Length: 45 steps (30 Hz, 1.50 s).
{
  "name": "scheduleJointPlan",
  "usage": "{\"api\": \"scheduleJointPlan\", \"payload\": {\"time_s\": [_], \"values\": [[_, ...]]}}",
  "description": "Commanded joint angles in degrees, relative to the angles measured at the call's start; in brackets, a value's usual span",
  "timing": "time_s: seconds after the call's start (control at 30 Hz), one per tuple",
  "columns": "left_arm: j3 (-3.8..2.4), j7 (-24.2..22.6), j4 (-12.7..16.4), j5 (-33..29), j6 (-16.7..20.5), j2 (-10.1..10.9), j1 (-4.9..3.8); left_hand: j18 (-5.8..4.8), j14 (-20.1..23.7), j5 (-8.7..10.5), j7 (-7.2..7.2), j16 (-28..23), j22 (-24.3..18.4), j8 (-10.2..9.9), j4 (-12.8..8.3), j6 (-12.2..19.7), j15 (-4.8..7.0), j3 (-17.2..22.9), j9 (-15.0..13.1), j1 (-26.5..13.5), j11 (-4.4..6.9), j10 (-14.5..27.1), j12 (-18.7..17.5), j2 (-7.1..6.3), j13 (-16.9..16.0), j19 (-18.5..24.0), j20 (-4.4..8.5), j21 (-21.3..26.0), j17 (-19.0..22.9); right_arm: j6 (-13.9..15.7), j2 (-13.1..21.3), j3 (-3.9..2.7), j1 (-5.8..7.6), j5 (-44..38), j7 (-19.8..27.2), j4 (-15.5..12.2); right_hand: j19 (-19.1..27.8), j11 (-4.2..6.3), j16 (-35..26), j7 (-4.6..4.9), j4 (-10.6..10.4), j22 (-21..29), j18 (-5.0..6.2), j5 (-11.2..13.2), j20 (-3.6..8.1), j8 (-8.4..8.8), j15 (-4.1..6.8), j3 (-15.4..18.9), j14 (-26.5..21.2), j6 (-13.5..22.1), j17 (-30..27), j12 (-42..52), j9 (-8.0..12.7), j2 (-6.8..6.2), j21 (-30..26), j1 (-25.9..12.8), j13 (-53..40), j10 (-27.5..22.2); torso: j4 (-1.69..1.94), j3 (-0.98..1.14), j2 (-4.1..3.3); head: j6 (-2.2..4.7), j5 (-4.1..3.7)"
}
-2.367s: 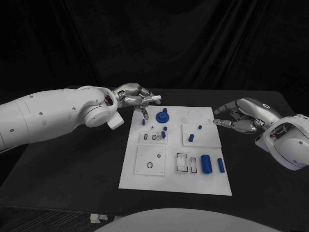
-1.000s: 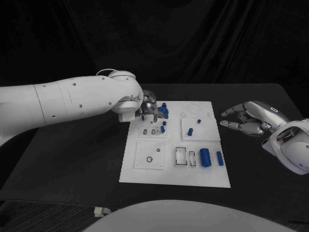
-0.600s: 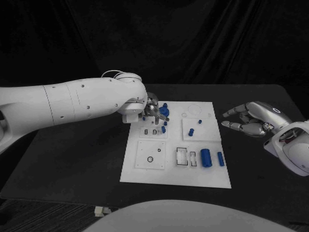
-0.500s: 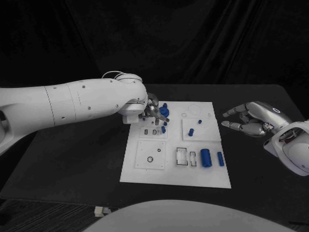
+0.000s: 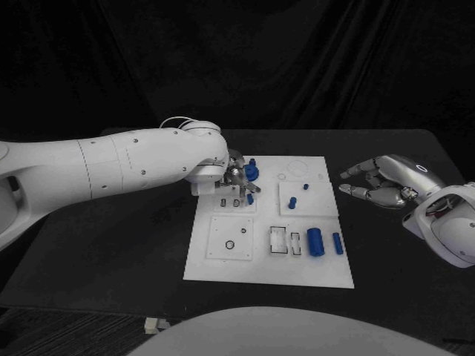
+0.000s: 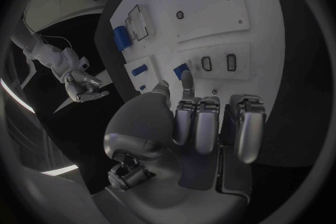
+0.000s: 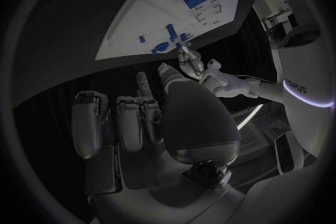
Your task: Assemble the parts on the task board
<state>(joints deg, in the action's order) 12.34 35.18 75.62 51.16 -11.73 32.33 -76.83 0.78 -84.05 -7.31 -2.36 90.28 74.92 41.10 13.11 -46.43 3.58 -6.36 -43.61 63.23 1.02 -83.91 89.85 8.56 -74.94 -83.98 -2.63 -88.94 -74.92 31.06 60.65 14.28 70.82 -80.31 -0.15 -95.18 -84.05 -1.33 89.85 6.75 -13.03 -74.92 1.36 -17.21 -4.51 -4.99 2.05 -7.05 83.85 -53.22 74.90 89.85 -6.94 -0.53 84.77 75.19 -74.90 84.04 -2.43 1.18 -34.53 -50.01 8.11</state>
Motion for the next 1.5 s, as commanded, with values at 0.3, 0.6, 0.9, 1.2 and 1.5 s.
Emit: {"api": "scheduleJointPlan", "payload": {"time_s": [0.3,0.6,0.9,1.2,1.5], "values": [[-0.05,-0.61,-0.34,0.03,-0.40,-0.31,0.59,0.08,-5.95,1.28,0.13,-0.28,11.94,0.17,-0.82,-0.99,0.65,0.30,-3.70,-0.64,0.55,-6.09,0.15,-0.49,-15.06,-3.80,0.41,0.60,-15.08,1.44,-0.33,-0.03,-0.44,-0.07,0.34,0.32,-2.87,-0.23,0.15,0.10,-0.10,-13.26,0.03,-0.19,0.21,0.17,-0.01,-0.23,6.15,-0.61,15.10,0.15,0.08,-0.09,0.11,0.29,-15.10,5.96,0.08,0.02,0.11,0.01,-0.32],[-0.05,-1.11,-0.69,0.03,-0.48,-0.70,0.94,0.11,-5.95,0.68,-0.32,-0.28,11.84,-3.19,-1.60,0.07,0.41,1.12,-4.62,-0.64,0.21,-6.09,0.15,-0.24,-15.06,-3.69,0.26,0.73,-15.08,1.51,-0.59,-0.03,-0.67,-0.07,0.40,0.57,-2.88,-0.24,0.15,0.11,-0.15,-13.27,0.03,-0.16,0.21,0.17,-0.02,-0.22,6.15,-0.66,15.10,0.15,0.08,-0.10,0.14,0.23,-15.10,5.96,0.12,-0.01,0.17,0.01,-0.23],[-0.05,-1.76,-1.62,0.03,0.01,-1.31,1.77,0.20,-5.95,-0.13,-0.50,-0.28,11.54,-5.32,-2.54,-0.63,0.17,1.89,-4.79,-0.14,-0.01,-6.09,0.15,-0.15,-15.06,-3.44,0.01,0.93,-15.08,1.63,-0.64,-0.03,-0.71,-0.07,0.37,0.79,-2.87,-0.27,0.15,0.11,-0.21,-13.26,0.03,-0.12,0.20,0.17,-0.03,-0.21,6.15,-0.71,15.10,0.15,0.09,-0.11,0.11,0.18,-15.10,5.96,0.11,-0.02,0.19,0.01,-0.44],[-0.05,-2.76,-2.25,0.03,0.90,-1.89,2.35,0.23,-5.95,-2.60,-0.41,-0.28,11.49,-7.88,-4.60,-1.65,0.13,3.65,-5.58,1.35,0.01,-6.09,0.15,-0.13,-15.06,-3.37,-0.10,1.03,-15.08,1.59,-0.70,-0.03,-0.73,-0.07,0.32,0.90,-2.80,-0.28,0.15,0.11,-0.23,-13.21,0.06,-0.09,0.20,0.17,-0.04,-0.21,6.15,-0.75,15.10,0.15,0.09,-0.12,0.00,0.17,-15.10,5.96,0.11,-0.08,0.22,0.01,-0.64],[-0.05,-3.37,-2.43,0.03,1.29,-1.92,2.48,0.29,-5.95,-6.57,-0.21,-0.28,11.37,-10.35,-6.66,-2.43,0.26,6.20,-6.79,2.77,0.18,-6.09,0.15,-0.19,-15.06,-3.24,0.01,1.20,-15.08,1.47,-0.74,-0.03,-0.74,-0.07,0.04,0.96,-2.77,-0.31,0.15,0.10,-0.22,-13.20,0.08,-0.10,0.19,0.17,-0.06,-0.25,6.15,-0.80,15.10,0.15,0.10,-0.12,-0.05,0.22,-15.10,5.96,0.16,-0.05,0.24,0.01,-0.83]]}}
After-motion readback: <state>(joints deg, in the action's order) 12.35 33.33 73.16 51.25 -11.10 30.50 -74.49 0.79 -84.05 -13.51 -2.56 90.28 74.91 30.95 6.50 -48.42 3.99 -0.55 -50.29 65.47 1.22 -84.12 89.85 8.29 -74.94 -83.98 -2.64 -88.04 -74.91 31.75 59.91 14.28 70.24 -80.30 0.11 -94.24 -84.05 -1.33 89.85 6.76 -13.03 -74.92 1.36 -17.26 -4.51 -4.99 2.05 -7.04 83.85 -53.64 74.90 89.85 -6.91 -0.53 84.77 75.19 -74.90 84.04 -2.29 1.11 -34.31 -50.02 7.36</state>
